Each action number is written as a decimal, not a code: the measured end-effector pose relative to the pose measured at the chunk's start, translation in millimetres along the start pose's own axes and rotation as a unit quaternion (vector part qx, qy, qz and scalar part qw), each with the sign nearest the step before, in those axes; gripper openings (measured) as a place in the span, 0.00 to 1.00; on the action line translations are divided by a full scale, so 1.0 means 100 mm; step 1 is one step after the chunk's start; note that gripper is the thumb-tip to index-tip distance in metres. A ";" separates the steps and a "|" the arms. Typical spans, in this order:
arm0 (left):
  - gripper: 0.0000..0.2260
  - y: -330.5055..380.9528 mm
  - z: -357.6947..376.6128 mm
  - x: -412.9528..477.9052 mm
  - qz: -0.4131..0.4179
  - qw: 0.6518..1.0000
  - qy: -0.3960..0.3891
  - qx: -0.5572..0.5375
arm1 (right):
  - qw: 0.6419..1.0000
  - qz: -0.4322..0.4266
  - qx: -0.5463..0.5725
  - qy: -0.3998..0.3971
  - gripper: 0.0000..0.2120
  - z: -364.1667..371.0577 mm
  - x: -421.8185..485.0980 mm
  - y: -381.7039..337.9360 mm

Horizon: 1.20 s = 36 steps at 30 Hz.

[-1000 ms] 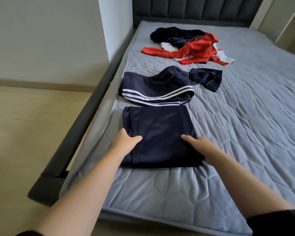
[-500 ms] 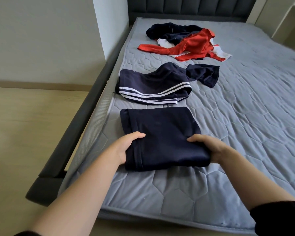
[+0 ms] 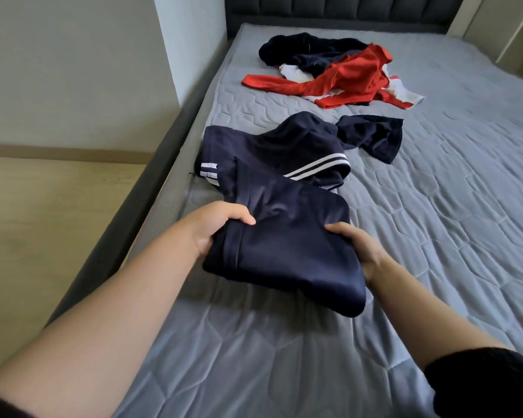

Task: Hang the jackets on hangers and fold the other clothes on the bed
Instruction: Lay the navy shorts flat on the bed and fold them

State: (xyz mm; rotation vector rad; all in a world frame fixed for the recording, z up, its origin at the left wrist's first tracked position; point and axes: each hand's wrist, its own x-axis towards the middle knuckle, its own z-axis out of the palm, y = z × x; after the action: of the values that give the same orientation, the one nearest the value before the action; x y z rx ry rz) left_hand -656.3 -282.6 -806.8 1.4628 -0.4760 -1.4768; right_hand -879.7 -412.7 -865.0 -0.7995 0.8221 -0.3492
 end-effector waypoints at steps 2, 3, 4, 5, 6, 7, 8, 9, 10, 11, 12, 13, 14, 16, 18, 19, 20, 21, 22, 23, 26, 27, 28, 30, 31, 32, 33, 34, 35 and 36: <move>0.12 0.12 0.00 -0.04 -0.022 1.000 0.011 -0.009 | 1.000 0.017 0.012 0.019 0.11 0.09 -0.06 -0.13; 0.12 0.19 0.01 -0.09 -0.031 0.999 0.019 -0.014 | 0.999 0.021 0.018 0.029 0.13 0.15 -0.12 -0.22; 0.13 0.28 0.02 -0.15 -0.038 0.999 0.027 -0.021 | 0.999 0.025 0.023 0.039 0.14 0.23 -0.20 -0.34; 0.13 0.38 0.03 -0.22 -0.044 0.998 0.036 -0.030 | 0.998 0.029 0.028 0.046 0.14 0.32 -0.29 -0.47; 0.11 0.50 0.04 -0.31 -0.051 0.997 0.048 -0.039 | 0.998 0.033 0.031 0.050 0.13 0.42 -0.38 -0.63; 0.09 0.63 0.05 -0.41 -0.057 0.995 0.060 -0.051 | 0.997 0.037 0.036 0.054 0.12 0.52 -0.49 -0.79; 0.07 0.77 0.05 -0.52 -0.064 0.993 0.073 -0.061 | 0.997 0.040 0.040 0.060 0.10 0.64 -0.60 -0.96; 0.07 0.92 0.05 -0.63 -0.070 0.992 0.084 -0.066 | 0.996 0.044 0.042 0.066 0.10 0.78 -0.72 -1.14; 0.07 1.09 0.04 -0.75 -0.077 0.991 0.093 -0.065 | 0.995 0.050 0.041 0.071 0.10 0.92 -0.83 -1.32; 0.06 1.25 0.02 -0.88 -0.086 0.989 0.098 -0.065 | 0.995 0.055 0.039 0.075 0.11 1.09 -0.95 -1.50; 0.07 1.43 0.00 -1.02 -0.096 0.988 0.103 -0.061 | 0.995 0.058 0.036 0.078 0.13 1.27 -1.06 -1.68; 0.09 1.61 -0.03 -1.17 -0.106 0.987 0.108 -0.056 | 0.994 0.062 0.032 0.079 0.14 1.47 -1.18 -1.85; 0.11 1.78 -0.08 -1.33 -0.112 0.985 0.117 -0.051 | 0.994 0.064 0.025 0.079 0.16 1.69 -1.29 -2.02; 0.17 2.15 -0.19 -1.66 -0.098 0.984 0.149 -0.028 | 0.994 0.073 0.012 0.076 0.13 2.16 -1.50 -2.36; 0.21 2.54 -0.33 -2.03 -0.039 0.980 0.186 0.066 | 0.993 0.085 -0.002 0.082 0.08 2.68 -1.72 -2.69; 0.22 2.75 -0.40 -2.24 -0.006 0.970 0.206 0.128 | 0.992 0.091 -0.012 0.086 0.08 2.96 -1.81 -2.84; 0.22 2.97 -0.48 -2.49 0.021 0.958 0.218 0.185 | 0.991 0.093 -0.024 0.089 0.07 3.27 -1.91 -3.00; 0.20 3.18 -0.56 -2.74 0.041 0.947 0.216 0.235 | 0.991 0.094 -0.031 0.088 0.07 3.58 -2.00 -3.13; 0.18 3.39 -0.65 -3.00 0.059 0.937 0.203 0.277 | 0.991 0.096 -0.034 0.084 0.07 3.90 -2.08 -3.25; 0.17 3.60 -0.74 -3.26 0.074 0.931 0.187 0.305 | 0.991 0.102 -0.036 0.079 0.07 4.24 -2.16 -3.36; 0.16 4.16 -1.01 -4.11 0.112 0.918 0.181 0.334 | 0.988 0.123 -0.052 0.074 0.08 5.22 -2.36 -3.54; 0.17 4.31 -1.12 -4.39 0.128 0.916 0.187 0.332 | 0.987 0.131 -0.054 0.072 0.08 5.54 -2.42 -3.54; 0.18 4.45 -1.23 -4.66 0.144 0.913 0.187 0.332 | 0.986 0.139 -0.054 0.070 0.08 5.85 -2.47 -3.54; 0.23 4.67 -1.45 -5.15 0.160 0.896 0.176 0.376 | 0.985 0.157 -0.049 0.057 0.11 6.41 -2.57 -3.49; 0.26 4.74 -1.57 -5.37 0.163 0.873 0.177 0.423 | 0.984 0.166 -0.047 0.046 0.11 6.67 -2.60 -3.47; 0.29 4.80 -1.68 -5.57 0.170 0.840 0.184 0.481 | 0.983 0.173 -0.043 0.036 0.11 6.91 -2.61 -3.44; 0.32 4.83 -1.80 -5.73 0.185 0.795 0.195 0.543 | 0.983 0.178 -0.036 0.025 0.11 7.13 -2.62 -3.42; 0.35 4.83 -1.92 -5.86 0.201 0.739 0.211 0.607 | 0.983 0.182 -0.032 0.015 0.11 7.34 -2.61 -3.39; 0.38 4.81 -2.05 -5.96 0.210 0.675 0.236 0.667 | 0.982 0.187 -0.030 0.002 0.09 7.55 -2.60 -3.37; 0.39 4.78 -2.18 -6.03 0.207 0.606 0.270 0.719 | 0.980 0.194 -0.027 -0.012 0.08 7.74 -2.58 -3.34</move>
State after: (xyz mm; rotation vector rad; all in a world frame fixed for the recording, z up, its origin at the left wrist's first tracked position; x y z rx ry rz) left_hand -402.2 68.9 -135.0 2.5587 -1.6791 0.1073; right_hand -449.8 -106.1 -158.7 -0.6733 0.9469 0.0304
